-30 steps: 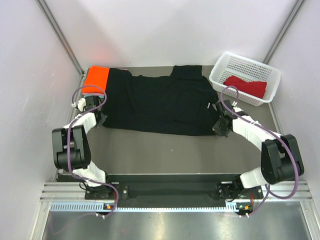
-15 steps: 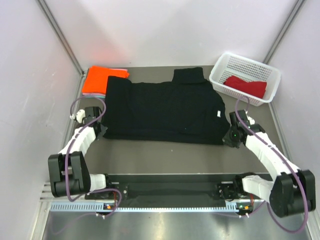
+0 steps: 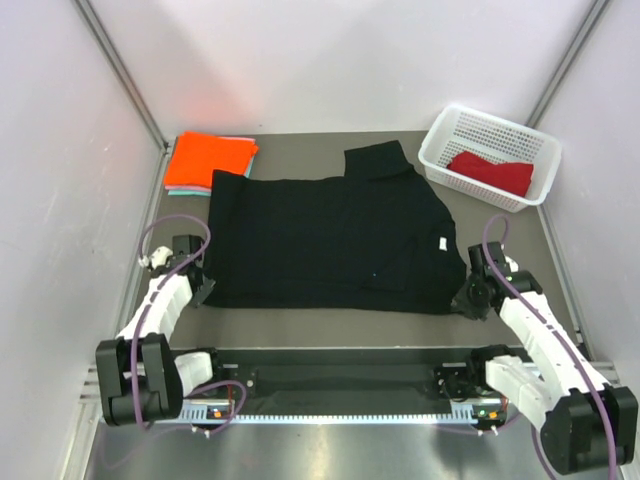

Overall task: Fold and stack the t-shirts
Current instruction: Fold the tshirt

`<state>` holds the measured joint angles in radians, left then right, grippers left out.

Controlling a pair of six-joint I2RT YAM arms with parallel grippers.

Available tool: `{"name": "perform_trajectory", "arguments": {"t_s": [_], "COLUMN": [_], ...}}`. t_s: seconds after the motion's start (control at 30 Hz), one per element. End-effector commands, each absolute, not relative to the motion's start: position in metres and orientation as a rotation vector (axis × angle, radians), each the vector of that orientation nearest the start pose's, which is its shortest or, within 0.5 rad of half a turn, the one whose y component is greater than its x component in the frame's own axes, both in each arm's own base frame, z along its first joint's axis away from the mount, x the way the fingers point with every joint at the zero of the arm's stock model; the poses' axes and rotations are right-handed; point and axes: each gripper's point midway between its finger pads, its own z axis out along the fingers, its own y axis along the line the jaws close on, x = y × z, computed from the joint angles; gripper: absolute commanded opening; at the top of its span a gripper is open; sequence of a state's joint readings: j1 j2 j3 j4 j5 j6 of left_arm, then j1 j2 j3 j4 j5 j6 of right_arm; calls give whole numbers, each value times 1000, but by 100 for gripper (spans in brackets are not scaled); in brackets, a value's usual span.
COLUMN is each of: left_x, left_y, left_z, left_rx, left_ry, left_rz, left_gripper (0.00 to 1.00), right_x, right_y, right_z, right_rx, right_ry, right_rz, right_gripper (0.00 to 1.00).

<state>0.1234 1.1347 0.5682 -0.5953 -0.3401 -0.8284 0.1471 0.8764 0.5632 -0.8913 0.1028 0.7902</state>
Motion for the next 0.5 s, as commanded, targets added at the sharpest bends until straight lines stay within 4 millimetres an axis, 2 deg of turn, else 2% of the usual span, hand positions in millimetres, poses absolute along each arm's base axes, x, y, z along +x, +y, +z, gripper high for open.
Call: {"name": "perform_trajectory", "arguments": {"t_s": [0.0, 0.07, 0.1, 0.13, 0.17, 0.2, 0.23, 0.27, 0.3, 0.33, 0.37, 0.4, 0.47], "left_x": [219, 229, 243, 255, 273, 281, 292, 301, 314, 320, 325, 334, 336], "left_y": [80, 84, 86, 80, 78, 74, 60, 54, 43, 33, 4, -8, -27], "left_z": [55, 69, 84, 90, 104, 110, 114, 120, 128, 133, 137, 148, 154], "left_rx": [-1280, -1231, -1203, -1156, -1072, -1032, -976, -877, -795, -722, -568, -490, -399], "left_ry": [2268, 2266, 2230, 2238, 2217, 2214, 2234, 2243, 2224, 2222, 2250, 2205, 2188], "left_rz": [411, 423, 399, 324, 270, 229, 115, 62, -25, -98, -280, -365, -495], "left_gripper": [34, 40, 42, 42, 41, 41, 40, 39, 38, 38, 37, 37, 38], "right_x": [164, 168, 175, 180, 187, 198, 204, 212, 226, 233, 245, 257, 275], "right_y": [27, 28, 33, 39, 51, 58, 68, 74, 79, 80, 80, 79, 76], "right_z": [63, 72, 77, 81, 88, 94, 99, 104, 108, 110, 120, 117, 114], "right_rx": [909, 909, 907, 906, 911, 906, 913, 895, 871, 854, 826, 809, 786], "right_ry": [2617, 2610, 2595, 2586, 2573, 2540, 2526, 2506, 2469, 2462, 2435, 2434, 2455], "right_rz": [42, 52, 95, 146, 245, 301, 375, 415, 450, 458, 459, 437, 374], "right_gripper": [25, 30, 31, 31, 32, 33, 34, 35, 36, 36, 37, 37, 38]}}
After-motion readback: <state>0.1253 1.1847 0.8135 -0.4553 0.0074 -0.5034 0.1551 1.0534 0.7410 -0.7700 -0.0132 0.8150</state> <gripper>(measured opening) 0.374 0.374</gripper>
